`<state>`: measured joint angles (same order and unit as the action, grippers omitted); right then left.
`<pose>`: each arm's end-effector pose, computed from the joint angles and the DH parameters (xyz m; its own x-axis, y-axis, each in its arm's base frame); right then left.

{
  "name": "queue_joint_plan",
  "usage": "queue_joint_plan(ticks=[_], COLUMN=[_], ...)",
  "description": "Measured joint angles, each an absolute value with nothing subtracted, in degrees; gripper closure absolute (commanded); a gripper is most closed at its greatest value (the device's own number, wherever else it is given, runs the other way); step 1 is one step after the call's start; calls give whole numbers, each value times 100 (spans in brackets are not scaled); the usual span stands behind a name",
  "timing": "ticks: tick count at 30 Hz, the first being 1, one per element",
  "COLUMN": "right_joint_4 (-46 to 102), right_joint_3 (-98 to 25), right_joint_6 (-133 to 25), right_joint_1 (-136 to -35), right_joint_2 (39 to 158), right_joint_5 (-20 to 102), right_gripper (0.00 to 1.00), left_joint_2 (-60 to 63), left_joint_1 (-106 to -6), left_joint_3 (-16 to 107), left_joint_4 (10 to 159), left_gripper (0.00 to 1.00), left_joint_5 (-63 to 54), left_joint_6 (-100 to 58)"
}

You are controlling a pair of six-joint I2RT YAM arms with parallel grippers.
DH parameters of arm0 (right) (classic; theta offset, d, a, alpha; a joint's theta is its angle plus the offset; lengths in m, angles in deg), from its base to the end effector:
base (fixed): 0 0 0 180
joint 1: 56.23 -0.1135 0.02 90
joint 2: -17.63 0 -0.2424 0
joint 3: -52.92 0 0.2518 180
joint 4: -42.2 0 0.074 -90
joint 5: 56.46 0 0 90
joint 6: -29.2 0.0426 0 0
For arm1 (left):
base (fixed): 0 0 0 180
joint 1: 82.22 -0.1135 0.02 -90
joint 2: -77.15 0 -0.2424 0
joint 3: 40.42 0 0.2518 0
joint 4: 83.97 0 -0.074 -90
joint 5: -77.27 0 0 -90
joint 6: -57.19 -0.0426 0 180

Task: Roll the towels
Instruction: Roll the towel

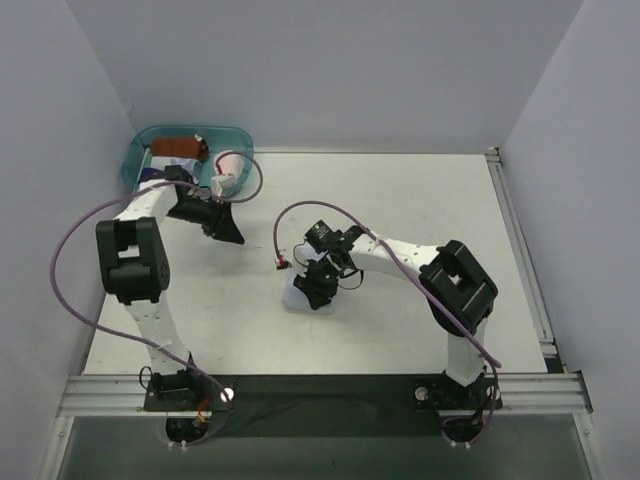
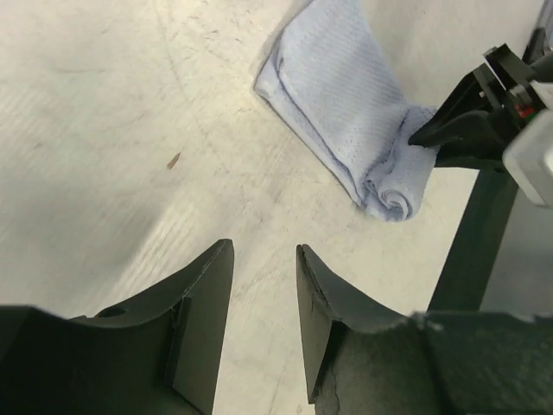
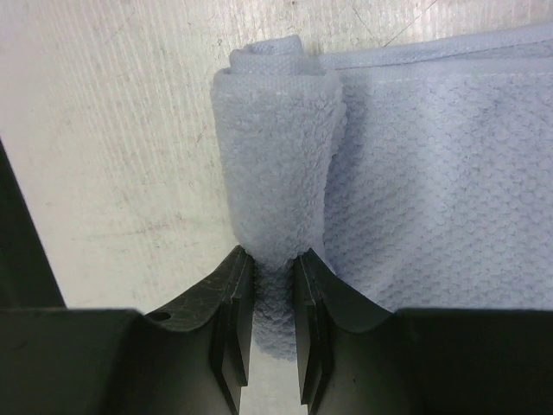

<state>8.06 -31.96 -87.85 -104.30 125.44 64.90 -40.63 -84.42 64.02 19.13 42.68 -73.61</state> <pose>0.2415 0.3020 0.1535 -0.1246 -0.7199 -0.6828 -0.9892 0.0368 0.1418 0.3786 -0.0205 0.1717 -0.7729 0.3415 -0.5347 0.6338 0.4544 -0.6259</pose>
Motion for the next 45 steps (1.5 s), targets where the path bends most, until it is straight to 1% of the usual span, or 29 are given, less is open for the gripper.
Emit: queue_joint_plan(ticks=[3,7,10,11,13,15,21,24,27,36,44,45], right_joint_4=[491,-161,-606,-731,-947,-1214,-1964,-2211,-2388,-2611,-2718,-2744], right_joint_3=[-3480,-4090,-4487,-4566,-4667,-4756,-5119,-5233,-5316,-5414,-5497,-5508], right_joint_6=[-8724,-8654,-8584,-8557,-8490,-8461,-8442,-8442,-8442,-8470,-8487,-8487], right_joint_1=[-10247,-9945,-9742,-9681,-9578,-9484,-9305,-9244,-9189,-9145,-9143,-9141], right_joint_2=[12798,13368,13805,13921,14118,14315,14946,15150,15303,15425,15486,15512], right_joint_5=[6877,7604,8197,8385,8730,9045,9724,9915,10052,10076,10046,10061], right_gripper=[100,100,100,100,100,100,100,100,100,100,100,100], left_joint_2=[-3162,-1492,-194,171,866,1257,1305,1240,1054,394,318,283], left_joint_1=[-8805,-8693,-8105,-7784,-6991,-6355,-4458,-3776,-3317,-2903,-2792,-2794], left_joint_3=[5707,4503,3530,3180,2356,1753,1167,951,802,531,533,538], left_joint_4=[2398,2986,3603,3841,4372,4602,5321,5812,6199,7259,7677,7694], left_gripper=[52,49,42,35,33,32,33,34,34,35,35,37], left_joint_5=[4218,3930,3499,3337,2929,2616,1600,1193,881,172,-55,-55], left_joint_6=[-7365,-7567,-7846,-7938,-8133,-8275,-8563,-8716,-8841,-9225,-9352,-9354])
